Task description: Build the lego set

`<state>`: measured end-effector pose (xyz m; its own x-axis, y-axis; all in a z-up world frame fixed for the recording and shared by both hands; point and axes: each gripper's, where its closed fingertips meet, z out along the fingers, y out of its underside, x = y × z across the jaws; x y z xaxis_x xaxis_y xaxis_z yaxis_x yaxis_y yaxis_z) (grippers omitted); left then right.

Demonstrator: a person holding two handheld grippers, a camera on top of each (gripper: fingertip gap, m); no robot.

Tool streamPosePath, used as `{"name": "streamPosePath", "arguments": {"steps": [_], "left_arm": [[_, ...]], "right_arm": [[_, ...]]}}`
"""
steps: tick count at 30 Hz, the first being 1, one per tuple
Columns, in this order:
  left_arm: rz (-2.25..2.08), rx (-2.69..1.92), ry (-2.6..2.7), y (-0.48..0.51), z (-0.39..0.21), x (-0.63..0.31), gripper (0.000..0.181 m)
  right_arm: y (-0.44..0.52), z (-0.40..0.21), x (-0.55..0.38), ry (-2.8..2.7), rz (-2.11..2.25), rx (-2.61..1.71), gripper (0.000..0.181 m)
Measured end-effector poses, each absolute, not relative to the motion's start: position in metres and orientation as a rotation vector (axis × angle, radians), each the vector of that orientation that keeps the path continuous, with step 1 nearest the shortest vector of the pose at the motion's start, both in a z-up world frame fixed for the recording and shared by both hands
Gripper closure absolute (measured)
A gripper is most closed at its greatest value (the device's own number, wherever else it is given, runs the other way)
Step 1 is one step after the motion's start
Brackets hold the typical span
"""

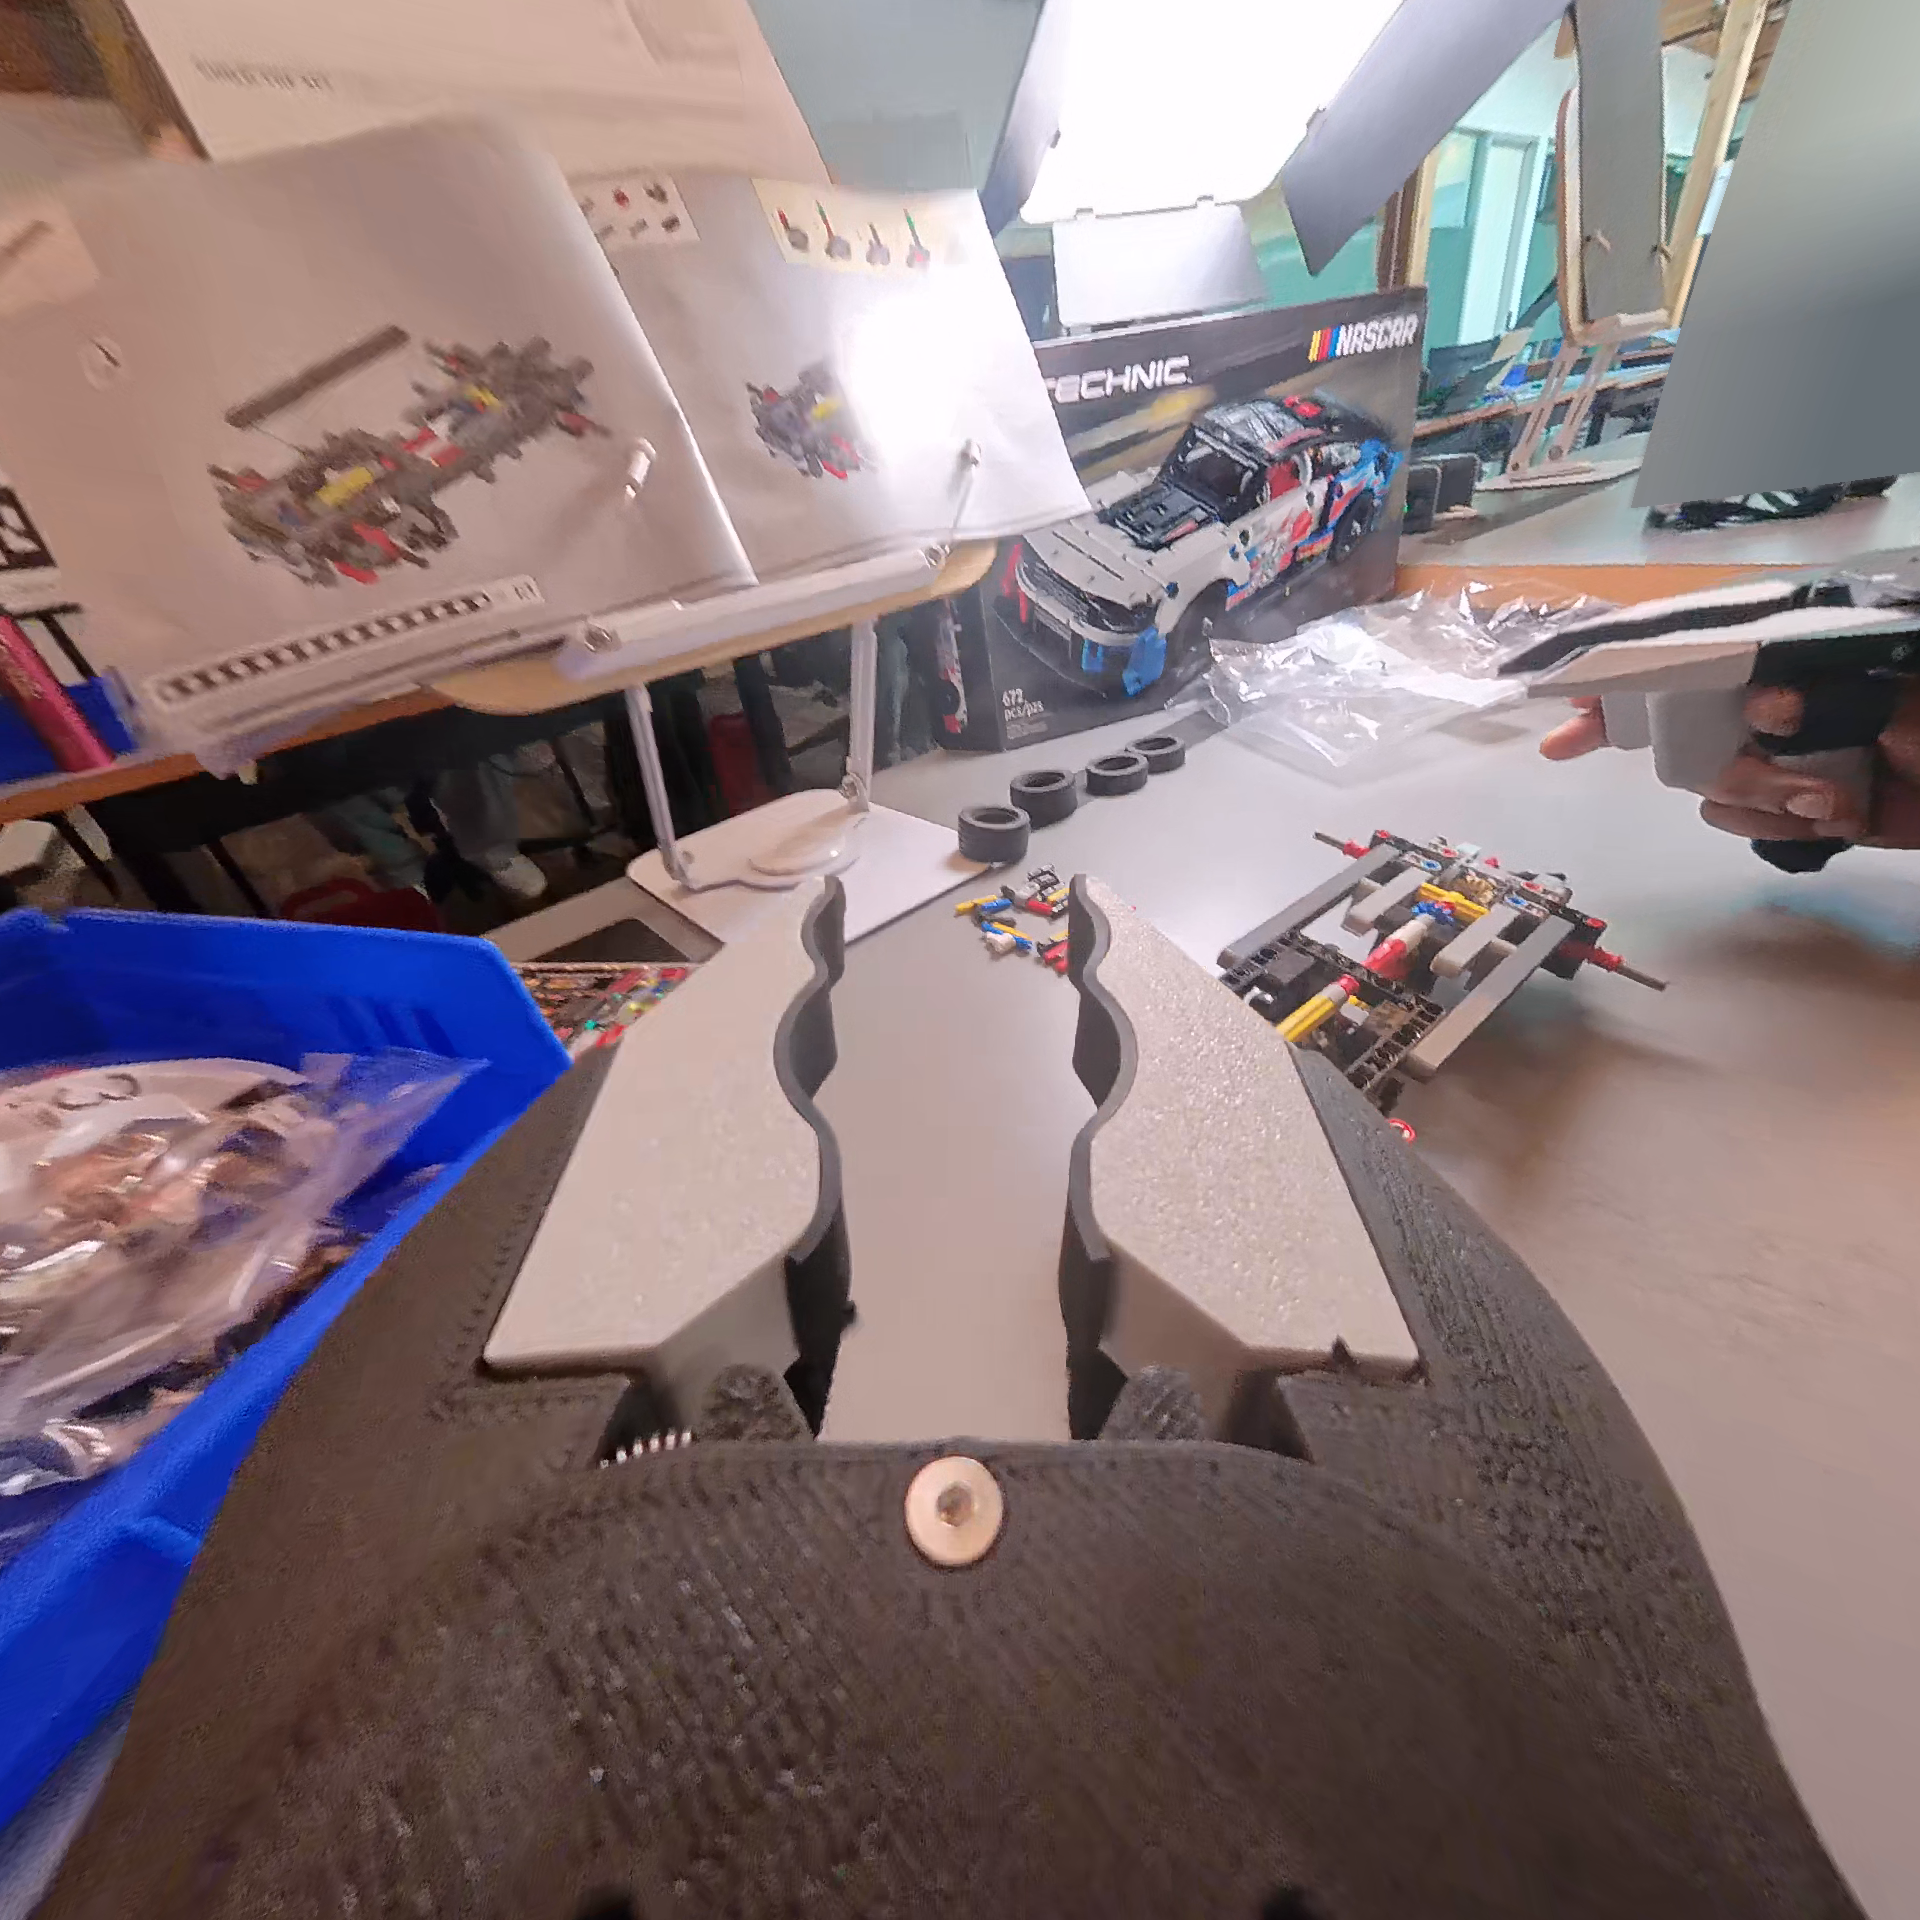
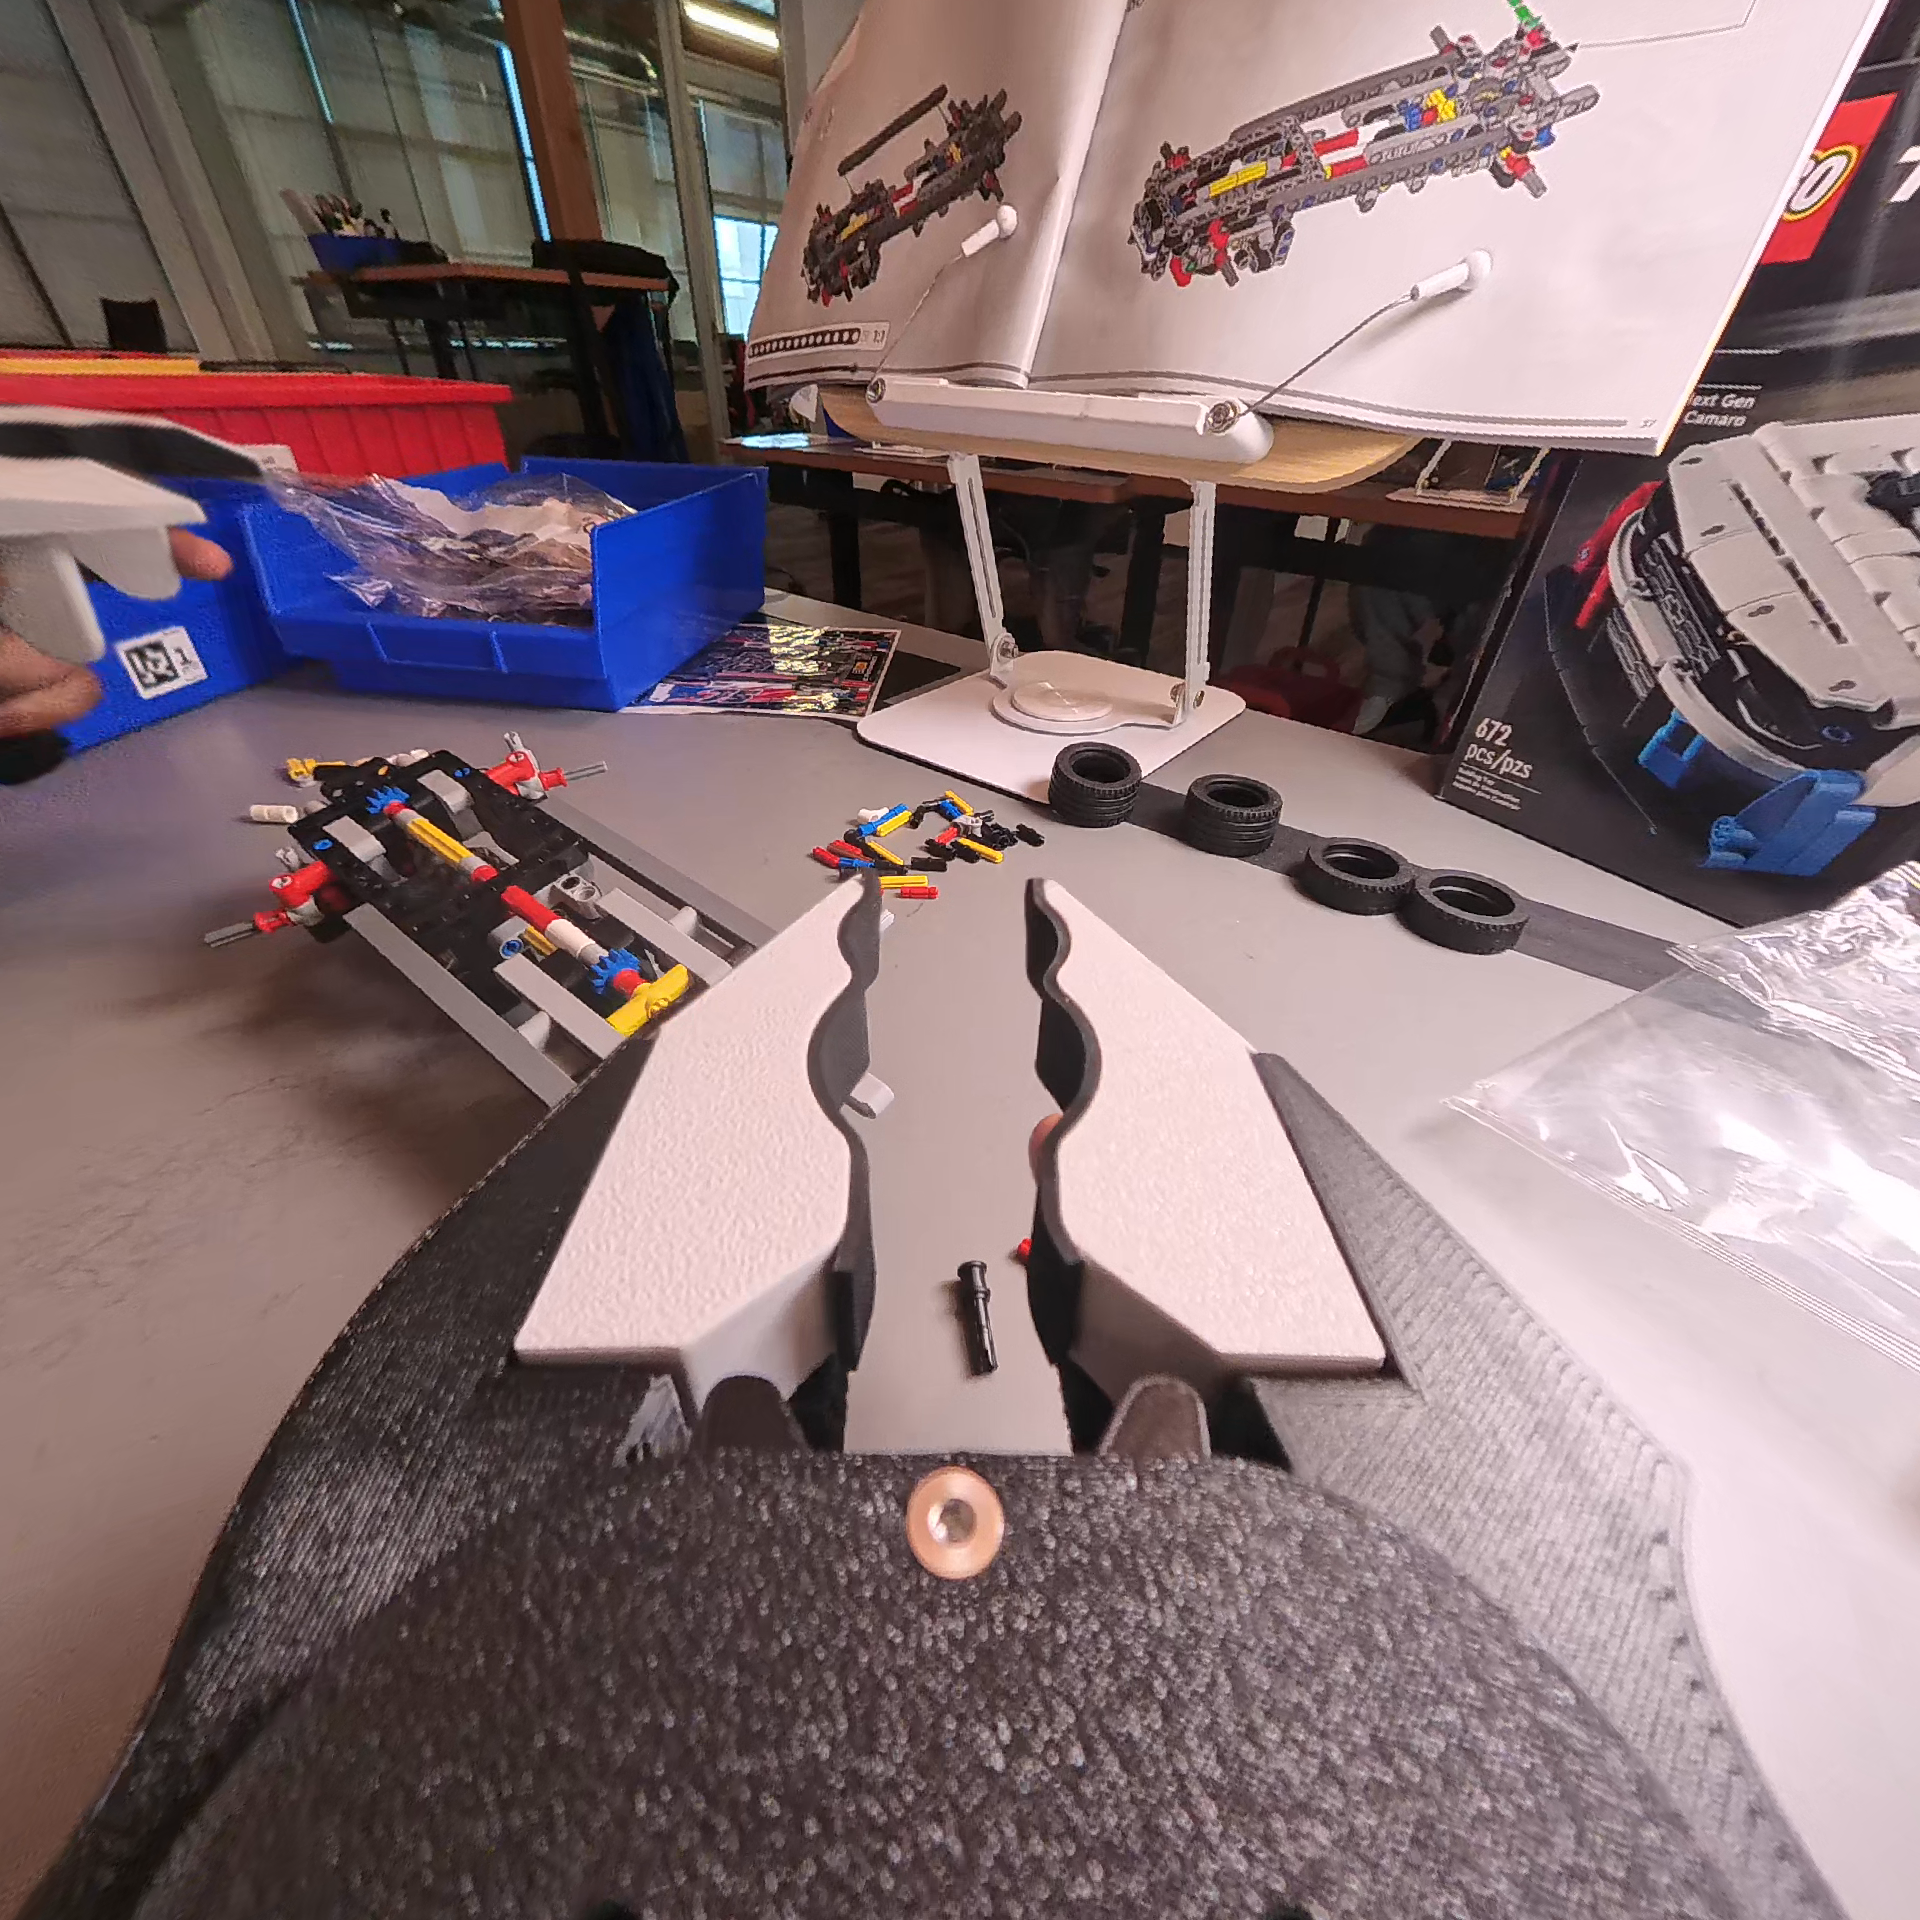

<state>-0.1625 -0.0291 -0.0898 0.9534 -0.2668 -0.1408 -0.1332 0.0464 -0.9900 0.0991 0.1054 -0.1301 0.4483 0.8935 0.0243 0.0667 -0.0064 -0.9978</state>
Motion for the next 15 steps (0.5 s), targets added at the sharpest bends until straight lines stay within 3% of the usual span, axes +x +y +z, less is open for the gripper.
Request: {"name": "streamPosePath", "arguments": {"steps": [9, 15], "left_arm": [[0.167, -1.438, 0.233, -0.081, -0.008, -0.233, 0.147], [0.301, -1.588, 0.095, -0.138, -0.006, -0.312, 0.156]], "right_arm": [[0.104, -0.132, 0.097, -0.918, 0.827, -1.444, 0.162], [0.102, -0.130, 0.097, -0.922, 0.819, -1.442, 0.165]]}}
